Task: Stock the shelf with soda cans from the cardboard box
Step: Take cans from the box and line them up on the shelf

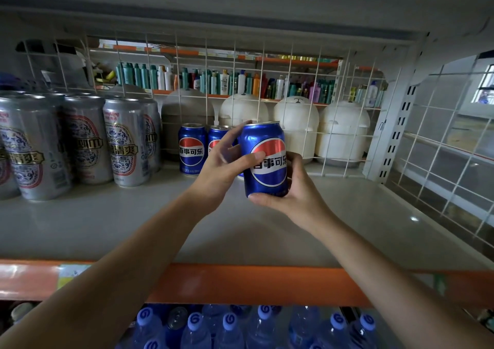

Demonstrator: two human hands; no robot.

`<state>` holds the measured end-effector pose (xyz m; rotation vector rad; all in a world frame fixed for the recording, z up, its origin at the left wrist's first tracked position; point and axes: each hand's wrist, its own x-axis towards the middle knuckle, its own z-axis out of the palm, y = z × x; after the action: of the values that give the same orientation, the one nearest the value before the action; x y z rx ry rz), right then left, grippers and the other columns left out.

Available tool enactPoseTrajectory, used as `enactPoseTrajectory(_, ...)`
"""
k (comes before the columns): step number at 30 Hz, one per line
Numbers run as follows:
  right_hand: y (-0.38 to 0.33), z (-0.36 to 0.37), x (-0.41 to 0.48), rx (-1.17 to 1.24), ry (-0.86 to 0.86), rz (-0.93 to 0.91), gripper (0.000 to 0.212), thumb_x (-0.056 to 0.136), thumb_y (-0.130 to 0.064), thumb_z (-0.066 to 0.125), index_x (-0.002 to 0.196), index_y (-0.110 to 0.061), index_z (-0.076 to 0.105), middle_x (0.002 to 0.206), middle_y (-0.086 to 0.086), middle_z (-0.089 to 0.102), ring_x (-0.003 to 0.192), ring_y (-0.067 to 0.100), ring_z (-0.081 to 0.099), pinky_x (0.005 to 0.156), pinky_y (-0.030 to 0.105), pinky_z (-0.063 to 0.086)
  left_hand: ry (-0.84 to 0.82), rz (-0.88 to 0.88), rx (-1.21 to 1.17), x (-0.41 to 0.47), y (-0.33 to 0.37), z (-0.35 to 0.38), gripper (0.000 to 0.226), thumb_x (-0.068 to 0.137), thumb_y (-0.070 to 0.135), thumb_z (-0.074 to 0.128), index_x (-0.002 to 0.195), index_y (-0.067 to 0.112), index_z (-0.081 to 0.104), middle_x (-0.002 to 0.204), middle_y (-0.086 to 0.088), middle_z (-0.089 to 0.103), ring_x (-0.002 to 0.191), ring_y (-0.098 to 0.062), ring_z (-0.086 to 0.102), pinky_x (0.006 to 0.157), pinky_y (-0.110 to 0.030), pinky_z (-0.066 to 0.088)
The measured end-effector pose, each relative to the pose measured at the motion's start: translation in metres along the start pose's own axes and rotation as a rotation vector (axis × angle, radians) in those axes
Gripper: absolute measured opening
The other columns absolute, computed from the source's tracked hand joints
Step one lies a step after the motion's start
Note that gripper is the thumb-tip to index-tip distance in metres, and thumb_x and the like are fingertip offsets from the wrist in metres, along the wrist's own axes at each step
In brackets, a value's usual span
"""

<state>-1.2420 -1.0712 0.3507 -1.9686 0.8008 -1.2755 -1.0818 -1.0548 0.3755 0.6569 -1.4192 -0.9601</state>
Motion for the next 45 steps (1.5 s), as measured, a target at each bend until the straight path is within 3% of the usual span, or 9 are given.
enactPoseTrajectory(5,0.001,-0.002,0.001,0.015,0.047,0.023,0.074,0.049,-0.034,0.085,0.110,-0.029,0.044,0.109,-0.011,0.061,0.100,0.006,0.062,0.085,0.026,0.053,-0.005,-0.031,-0.040,0.000,0.001,0.001,0.061,0.077,0.011,0.061,0.136,0.013,0.042,0.107,-0.002,0.069,0.102,-0.018,0.065,0.080,-0.026,0.054)
enactPoseTrajectory(9,0.002,-0.004,0.002,0.055,0.018,0.033,0.071,0.061,-0.007,0.086,0.116,-0.016,0.042,0.108,-0.009,0.060,0.093,-0.003,0.061,0.082,0.019,0.051,-0.046,-0.069,-0.067,-0.001,0.002,0.000,0.056,0.079,0.009,0.059,0.133,0.013,0.045,0.105,-0.002,0.070,0.102,-0.019,0.065,0.082,-0.026,0.053)
enactPoseTrajectory(19,0.005,-0.012,0.003,0.081,-0.037,0.103,0.071,0.066,0.005,0.078,0.121,-0.018,0.039,0.109,-0.007,0.057,0.086,-0.004,0.062,0.069,0.012,0.049,-0.056,-0.120,-0.074,0.000,-0.002,-0.002,0.067,0.080,0.005,0.066,0.140,0.015,0.037,0.112,-0.003,0.067,0.107,-0.018,0.063,0.087,-0.027,0.053)
enactPoseTrajectory(22,0.005,-0.017,0.005,0.081,0.028,0.136,0.075,0.059,0.000,0.084,0.120,-0.017,0.044,0.110,-0.003,0.060,0.094,0.006,0.060,0.074,0.015,0.051,0.008,-0.077,0.100,0.001,0.002,0.000,0.065,0.080,0.015,0.061,0.141,0.019,0.038,0.130,0.006,0.055,0.112,0.001,0.056,0.082,-0.016,0.049)
enactPoseTrajectory(26,0.009,-0.023,0.009,0.055,0.134,0.159,0.077,0.056,-0.003,0.087,0.120,-0.014,0.046,0.109,-0.003,0.061,0.094,0.010,0.059,0.077,0.021,0.051,0.190,-0.164,0.334,0.000,-0.001,-0.005,0.055,0.088,0.031,0.058,0.139,0.024,0.041,0.143,0.004,0.042,0.128,-0.010,0.040,0.090,-0.020,0.036)
enactPoseTrajectory(31,0.019,-0.029,0.012,-0.022,0.175,0.192,0.078,0.055,-0.006,0.088,0.121,-0.015,0.046,0.110,-0.005,0.059,0.097,0.010,0.058,0.078,0.020,0.049,-0.126,-0.358,1.219,-0.007,-0.023,-0.018,0.074,0.082,0.054,0.058,0.144,0.027,0.028,0.153,0.002,0.027,0.138,-0.019,0.027,0.112,-0.043,0.026)
enactPoseTrajectory(35,0.025,-0.033,0.013,-0.041,0.153,0.232,0.080,0.055,-0.005,0.088,0.123,-0.017,0.048,0.110,-0.003,0.061,0.094,0.008,0.060,0.079,0.020,0.049,-0.237,-0.439,1.183,-0.013,-0.022,-0.018,0.071,0.081,0.060,0.055,0.142,0.033,0.032,0.152,0.007,0.027,0.138,-0.016,0.027,0.113,-0.041,0.025)
enactPoseTrajectory(38,0.028,-0.035,0.013,-0.017,0.122,0.284,0.078,0.057,0.000,0.086,0.123,-0.016,0.047,0.105,-0.001,0.063,0.088,0.008,0.062,0.076,0.020,0.051,-0.343,-0.500,1.375,-0.014,-0.020,-0.011,0.069,0.083,0.062,0.049,0.143,0.035,0.027,0.154,0.009,0.022,0.141,-0.017,0.021,0.114,-0.043,0.020)
enactPoseTrajectory(45,0.031,-0.038,0.015,-0.049,0.129,0.347,0.083,0.060,0.001,0.084,0.130,-0.015,0.042,0.110,0.003,0.060,0.097,0.016,0.058,0.073,0.021,0.048,-0.416,-0.490,1.460,-0.015,-0.019,-0.008,0.067,0.088,0.062,0.041,0.145,0.031,0.024,0.155,0.005,0.020,0.141,-0.019,0.020,0.113,-0.042,0.018)
